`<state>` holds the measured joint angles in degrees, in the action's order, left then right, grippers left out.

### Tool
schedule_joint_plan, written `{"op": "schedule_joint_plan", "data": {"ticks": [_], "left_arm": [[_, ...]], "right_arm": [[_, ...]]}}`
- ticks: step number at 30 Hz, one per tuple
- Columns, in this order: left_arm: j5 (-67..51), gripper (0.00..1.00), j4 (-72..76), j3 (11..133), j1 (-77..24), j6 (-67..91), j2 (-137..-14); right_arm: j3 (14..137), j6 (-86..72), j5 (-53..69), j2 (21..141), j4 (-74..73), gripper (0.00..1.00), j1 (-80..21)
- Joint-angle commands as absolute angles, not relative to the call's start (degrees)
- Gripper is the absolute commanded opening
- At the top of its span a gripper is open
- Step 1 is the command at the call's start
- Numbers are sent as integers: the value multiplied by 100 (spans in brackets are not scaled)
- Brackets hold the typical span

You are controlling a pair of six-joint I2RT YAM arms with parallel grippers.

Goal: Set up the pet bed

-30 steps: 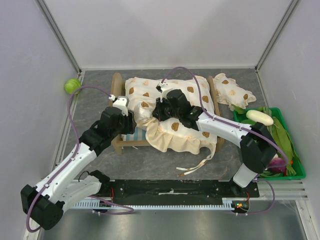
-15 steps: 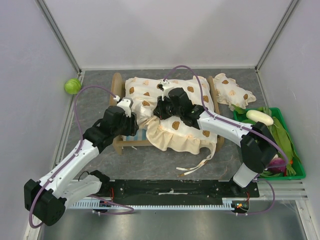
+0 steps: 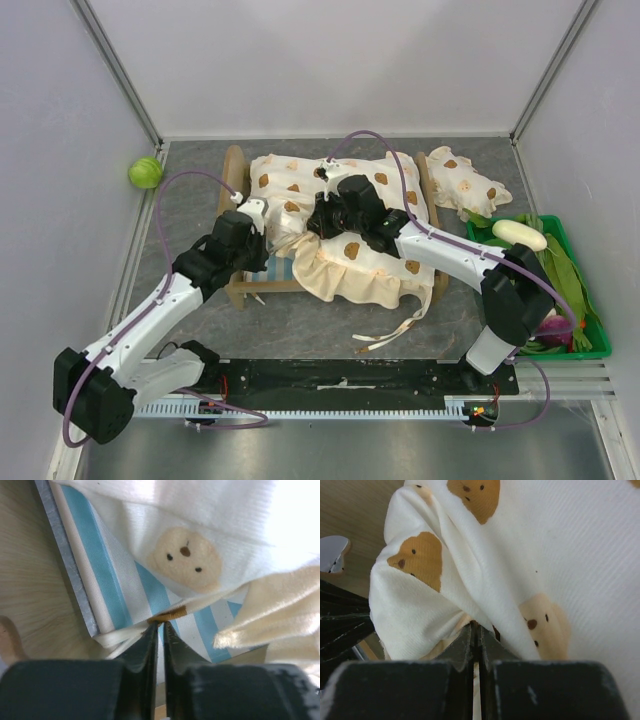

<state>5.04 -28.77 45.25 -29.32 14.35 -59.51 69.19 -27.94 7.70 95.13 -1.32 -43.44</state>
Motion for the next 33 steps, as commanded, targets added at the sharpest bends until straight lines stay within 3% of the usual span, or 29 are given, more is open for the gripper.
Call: {"op": "schedule_joint_plan", "data": {"ticks": [1, 2, 11, 13, 14, 15, 33], "left_arm": [[493, 6, -2917, 4719, -2909, 1406, -5503], [466, 2, -2944, 4755, -2909, 1406, -5450], [194, 2, -3427, 5212, -2909, 1424, -5098], [368, 25, -3402, 5142, -2909, 1424, -5133], [404, 46, -3297, 5089, -2909, 1363, -5185], [439, 50, -3235, 4984, -2909, 1336, -5229], [764, 55, -2478, 4623, -2900, 1283, -5924]], "right_arm": [[7084, -2725, 536, 9466, -141, 3, -4157], [7084, -2716, 536, 9457, -132, 3, -4149], [7075, -2733, 554, 9431, -132, 3, -4131], [7066, -2751, 562, 9431, -123, 3, -4131], [7066, -2751, 563, 9439, -132, 3, -4131], [7066, -2760, 580, 9439, -132, 3, -4131], [7084, -2777, 677, 9431, -123, 3, -4113]]}}
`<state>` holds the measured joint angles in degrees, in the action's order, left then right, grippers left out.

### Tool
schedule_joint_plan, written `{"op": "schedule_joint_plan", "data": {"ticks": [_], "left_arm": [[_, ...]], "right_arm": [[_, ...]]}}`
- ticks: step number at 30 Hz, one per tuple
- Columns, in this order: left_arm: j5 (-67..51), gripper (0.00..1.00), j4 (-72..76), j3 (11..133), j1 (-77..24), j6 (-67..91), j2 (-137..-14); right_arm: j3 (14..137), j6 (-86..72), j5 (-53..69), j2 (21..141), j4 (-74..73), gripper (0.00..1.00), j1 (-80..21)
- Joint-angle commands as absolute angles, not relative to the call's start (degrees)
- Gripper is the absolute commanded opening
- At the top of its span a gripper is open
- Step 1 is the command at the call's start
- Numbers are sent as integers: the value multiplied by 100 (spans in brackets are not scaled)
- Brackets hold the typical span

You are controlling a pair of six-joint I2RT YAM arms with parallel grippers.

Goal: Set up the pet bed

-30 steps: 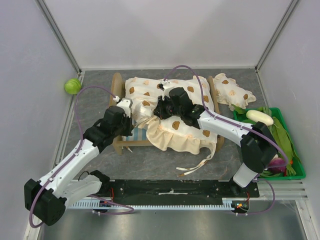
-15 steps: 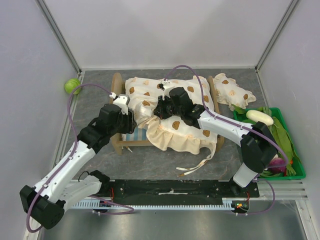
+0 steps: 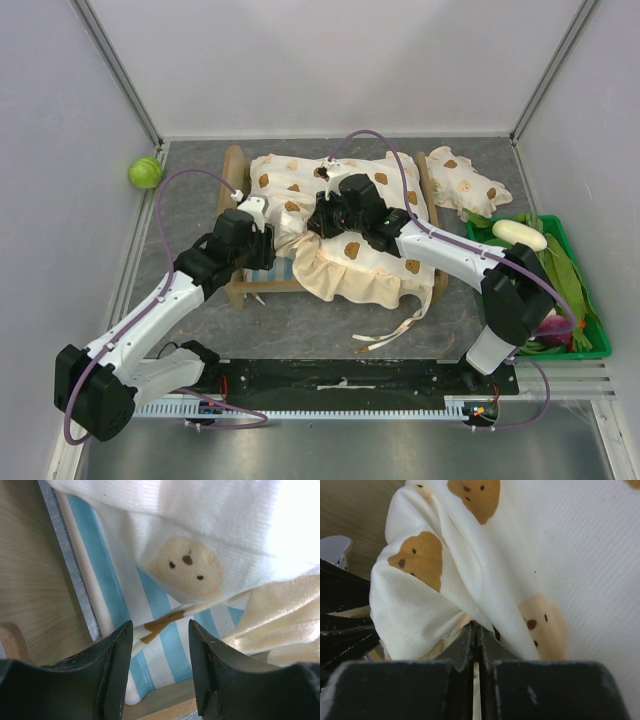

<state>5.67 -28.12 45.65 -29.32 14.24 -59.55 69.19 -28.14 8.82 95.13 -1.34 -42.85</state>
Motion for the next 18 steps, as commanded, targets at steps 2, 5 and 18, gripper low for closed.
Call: {"op": "schedule_joint_plan", "data": {"ticks": [2, 5, 18], "left_arm": [[834, 56, -2409, 4597, -2909, 1292, -5828], [853, 57, -2277, 4553, -2909, 1196, -5660], [580, 41, -2276, 4474, -2909, 1204, -5985]], "right_arm": [[7084, -2777, 685, 9431, -132, 3, -4113], [7084, -2777, 712, 9439, -123, 3, -4104], [7137, -2812, 782, 9466, -123, 3, -4096]]}}
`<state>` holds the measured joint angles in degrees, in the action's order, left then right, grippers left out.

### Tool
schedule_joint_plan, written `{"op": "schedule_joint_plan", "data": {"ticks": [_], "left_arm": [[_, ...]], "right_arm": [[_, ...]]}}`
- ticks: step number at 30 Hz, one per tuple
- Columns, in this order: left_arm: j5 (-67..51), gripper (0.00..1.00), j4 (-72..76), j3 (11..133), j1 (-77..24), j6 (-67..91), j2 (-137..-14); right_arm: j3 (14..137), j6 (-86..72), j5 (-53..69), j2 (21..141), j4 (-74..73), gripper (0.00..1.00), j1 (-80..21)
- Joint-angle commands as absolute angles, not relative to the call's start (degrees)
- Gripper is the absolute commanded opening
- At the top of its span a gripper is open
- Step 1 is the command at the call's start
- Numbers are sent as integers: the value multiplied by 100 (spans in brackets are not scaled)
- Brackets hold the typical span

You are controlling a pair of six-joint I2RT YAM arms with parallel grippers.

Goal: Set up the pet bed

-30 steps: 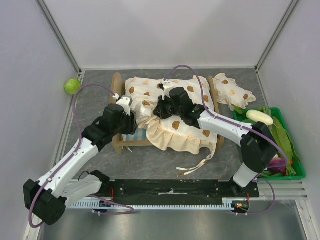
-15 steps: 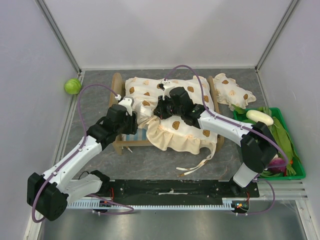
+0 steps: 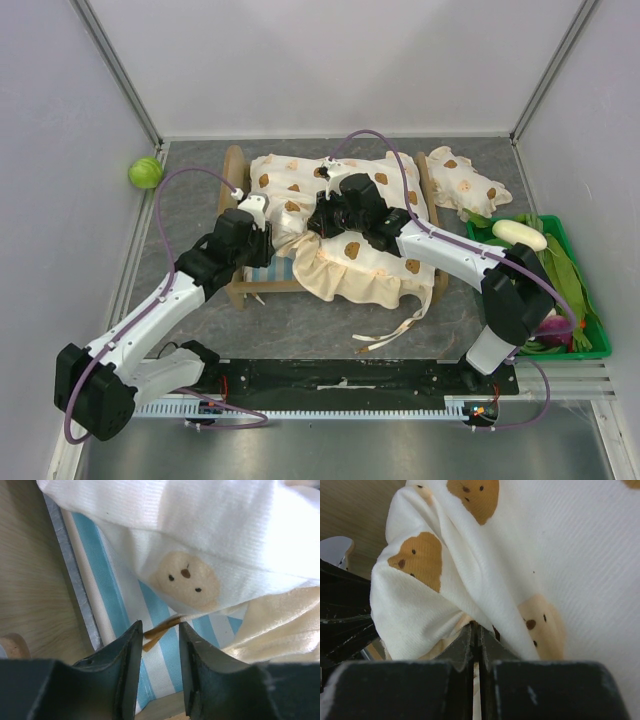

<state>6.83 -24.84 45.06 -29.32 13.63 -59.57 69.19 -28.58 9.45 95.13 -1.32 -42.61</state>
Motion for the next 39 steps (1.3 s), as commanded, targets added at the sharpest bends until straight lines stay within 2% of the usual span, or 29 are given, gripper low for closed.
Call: {"op": "schedule_joint_plan", "data": {"ticks": [1, 9, 30, 39], "left_arm": [[571, 34, -2285, 4482, -2909, 1204, -5994], [334, 2, -2373, 4561, -2909, 1169, -5906], [-334, 2, -3339, 5369, -2909, 1134, -5230], [-1282, 2, -3542, 6019, -2909, 1529, -5062]], "right_arm": [[7137, -2804, 791, 9475, -123, 3, -4087], [7137, -2813, 782, 9457, -132, 3, -4078], [7137, -2813, 712, 9422, -202, 3, -4025], [7014, -2935, 1036, 9343, -89, 3, -4025]]}}
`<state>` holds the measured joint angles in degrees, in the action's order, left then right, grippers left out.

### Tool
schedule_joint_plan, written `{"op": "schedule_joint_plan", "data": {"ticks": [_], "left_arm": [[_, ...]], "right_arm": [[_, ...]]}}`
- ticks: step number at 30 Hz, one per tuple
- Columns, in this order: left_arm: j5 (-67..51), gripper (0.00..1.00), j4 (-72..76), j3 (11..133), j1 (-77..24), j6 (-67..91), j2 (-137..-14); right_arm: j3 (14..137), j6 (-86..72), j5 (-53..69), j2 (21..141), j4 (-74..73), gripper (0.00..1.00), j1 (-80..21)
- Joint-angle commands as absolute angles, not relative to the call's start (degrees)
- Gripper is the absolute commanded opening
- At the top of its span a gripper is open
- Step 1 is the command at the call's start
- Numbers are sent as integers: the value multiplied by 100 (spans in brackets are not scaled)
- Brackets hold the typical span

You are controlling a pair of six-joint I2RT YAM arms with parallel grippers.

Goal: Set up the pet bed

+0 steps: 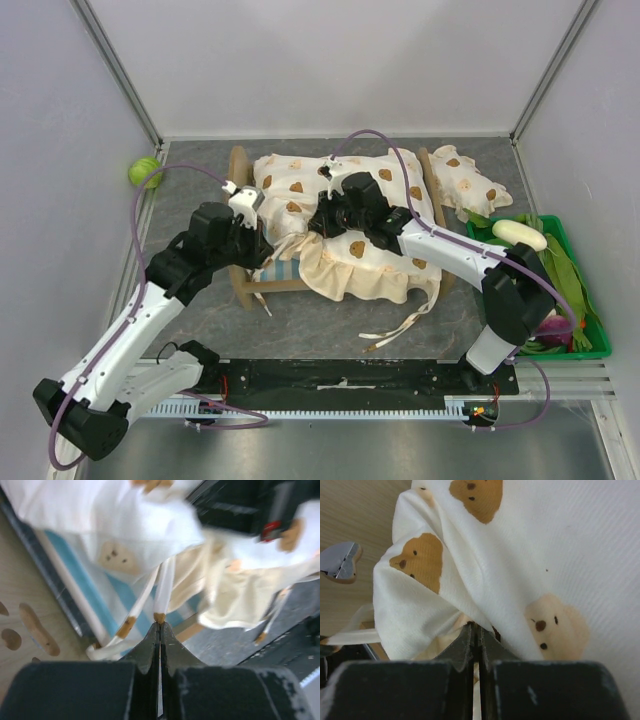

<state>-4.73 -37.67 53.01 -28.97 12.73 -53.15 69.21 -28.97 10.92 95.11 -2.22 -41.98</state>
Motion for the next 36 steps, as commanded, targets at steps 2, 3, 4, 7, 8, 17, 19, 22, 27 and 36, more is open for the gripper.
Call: {"op": "schedule_joint_plan", "data": {"ticks": [2, 3, 4, 7, 8, 17, 19, 22, 27, 36], "left_arm": [[-1397, 2, -3638, 6160, -2909, 1582, -5080], [-1406, 2, -3665, 6205, -2909, 1608, -5106], [-1398, 2, -3717, 6222, -2909, 1678, -5115], [-1511, 2, -3718, 6275, -2909, 1784, -5150], [-1555, 2, -3718, 6301, -2909, 1828, -5142], [-2319, 2, -3875, 6749, -2909, 2636, -5141], [-2609, 2, -3981, 6899, -2909, 2803, -5220], [-2943, 2, -4069, 7031, -2909, 3014, -5265], [-3357, 2, -4051, 6926, -2909, 3436, -5107], [-2305, 2, -5447, 7856, -2909, 2956, -5229]], "right_arm": [[6856, -3032, 1098, 9308, -44, 2, -4025], [6812, -3058, 1133, 9264, 95, 2, -4025], [6725, -3076, 1212, 9238, 140, 2, -4025], [6557, -3164, 1327, 9115, 272, 2, -4052], [6531, -3173, 1336, 9097, 281, 1, -4060], [6346, -3225, 1485, 8833, 316, 1, -4131], [6328, -3243, 1512, 8789, 316, 1, -4166], [6267, -3269, 1547, 8737, 343, 1, -4210], [6196, -3331, 1538, 8675, 422, 1, -4271], [6214, -3357, 1521, 8640, 439, 1, -4350]]}}
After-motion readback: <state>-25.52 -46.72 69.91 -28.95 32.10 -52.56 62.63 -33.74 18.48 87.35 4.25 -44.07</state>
